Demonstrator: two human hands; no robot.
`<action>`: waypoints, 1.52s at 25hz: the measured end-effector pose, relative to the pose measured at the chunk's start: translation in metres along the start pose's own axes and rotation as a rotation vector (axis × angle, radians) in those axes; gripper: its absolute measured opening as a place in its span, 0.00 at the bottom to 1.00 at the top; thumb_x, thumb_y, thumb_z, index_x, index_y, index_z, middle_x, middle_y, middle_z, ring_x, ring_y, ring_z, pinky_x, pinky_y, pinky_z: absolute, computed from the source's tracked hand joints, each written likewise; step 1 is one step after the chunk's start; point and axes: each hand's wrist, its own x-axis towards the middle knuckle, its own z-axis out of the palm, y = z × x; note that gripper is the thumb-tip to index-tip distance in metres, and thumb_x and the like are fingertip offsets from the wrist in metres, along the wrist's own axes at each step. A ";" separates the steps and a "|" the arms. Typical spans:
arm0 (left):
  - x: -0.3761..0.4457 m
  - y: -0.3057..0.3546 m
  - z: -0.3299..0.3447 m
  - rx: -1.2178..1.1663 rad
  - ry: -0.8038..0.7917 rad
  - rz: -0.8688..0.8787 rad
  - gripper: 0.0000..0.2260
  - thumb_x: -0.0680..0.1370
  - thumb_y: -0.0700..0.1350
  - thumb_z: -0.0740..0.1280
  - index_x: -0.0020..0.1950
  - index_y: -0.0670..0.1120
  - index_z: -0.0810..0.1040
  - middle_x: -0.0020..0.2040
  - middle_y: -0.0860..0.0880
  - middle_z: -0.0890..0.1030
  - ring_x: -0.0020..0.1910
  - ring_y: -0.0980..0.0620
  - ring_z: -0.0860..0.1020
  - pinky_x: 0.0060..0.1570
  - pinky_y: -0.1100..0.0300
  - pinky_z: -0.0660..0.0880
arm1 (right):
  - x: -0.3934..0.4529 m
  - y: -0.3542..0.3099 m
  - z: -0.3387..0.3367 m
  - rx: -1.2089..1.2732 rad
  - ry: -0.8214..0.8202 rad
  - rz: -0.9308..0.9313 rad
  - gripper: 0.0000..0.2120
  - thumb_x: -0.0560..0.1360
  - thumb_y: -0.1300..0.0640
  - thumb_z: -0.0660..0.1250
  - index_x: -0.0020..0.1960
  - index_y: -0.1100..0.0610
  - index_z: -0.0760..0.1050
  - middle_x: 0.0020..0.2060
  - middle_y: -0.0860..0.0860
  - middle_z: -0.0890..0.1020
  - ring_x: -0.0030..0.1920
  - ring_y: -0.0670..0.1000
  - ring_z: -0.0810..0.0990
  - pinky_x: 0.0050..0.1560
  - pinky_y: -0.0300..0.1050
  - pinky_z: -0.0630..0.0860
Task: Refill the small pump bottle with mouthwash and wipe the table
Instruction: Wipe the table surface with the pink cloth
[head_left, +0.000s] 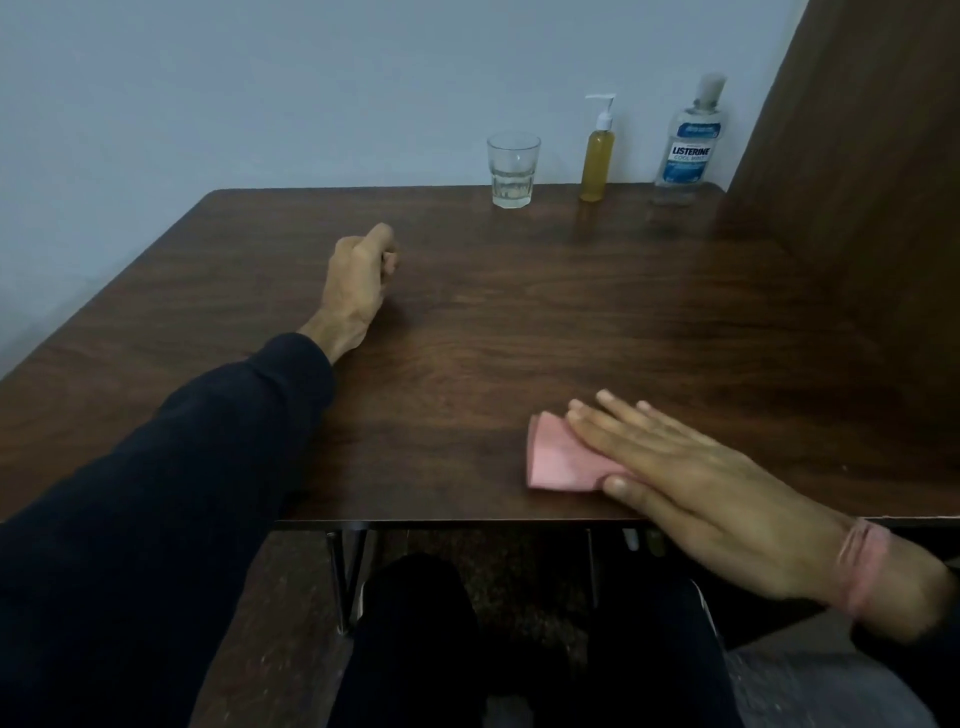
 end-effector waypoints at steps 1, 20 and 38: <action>0.000 0.001 0.000 0.005 -0.010 0.007 0.20 0.84 0.47 0.61 0.32 0.48 0.65 0.29 0.53 0.63 0.26 0.56 0.59 0.32 0.55 0.56 | -0.004 0.016 -0.006 0.014 0.043 0.087 0.29 0.88 0.37 0.47 0.87 0.41 0.50 0.86 0.36 0.52 0.86 0.37 0.46 0.85 0.38 0.42; 0.036 0.018 0.041 0.116 -0.152 -0.084 0.10 0.89 0.46 0.73 0.71 0.52 0.86 0.58 0.54 0.92 0.58 0.49 0.91 0.44 0.57 0.87 | 0.265 0.027 -0.040 0.522 0.316 0.407 0.24 0.89 0.43 0.52 0.84 0.37 0.63 0.76 0.41 0.76 0.74 0.50 0.76 0.74 0.48 0.71; 0.206 -0.032 0.027 0.446 0.251 0.018 0.32 0.78 0.32 0.81 0.72 0.54 0.70 0.74 0.49 0.82 0.66 0.42 0.87 0.45 0.68 0.71 | 0.460 0.076 -0.027 -0.075 0.426 0.258 0.14 0.84 0.54 0.60 0.62 0.53 0.82 0.62 0.55 0.84 0.60 0.62 0.84 0.57 0.55 0.82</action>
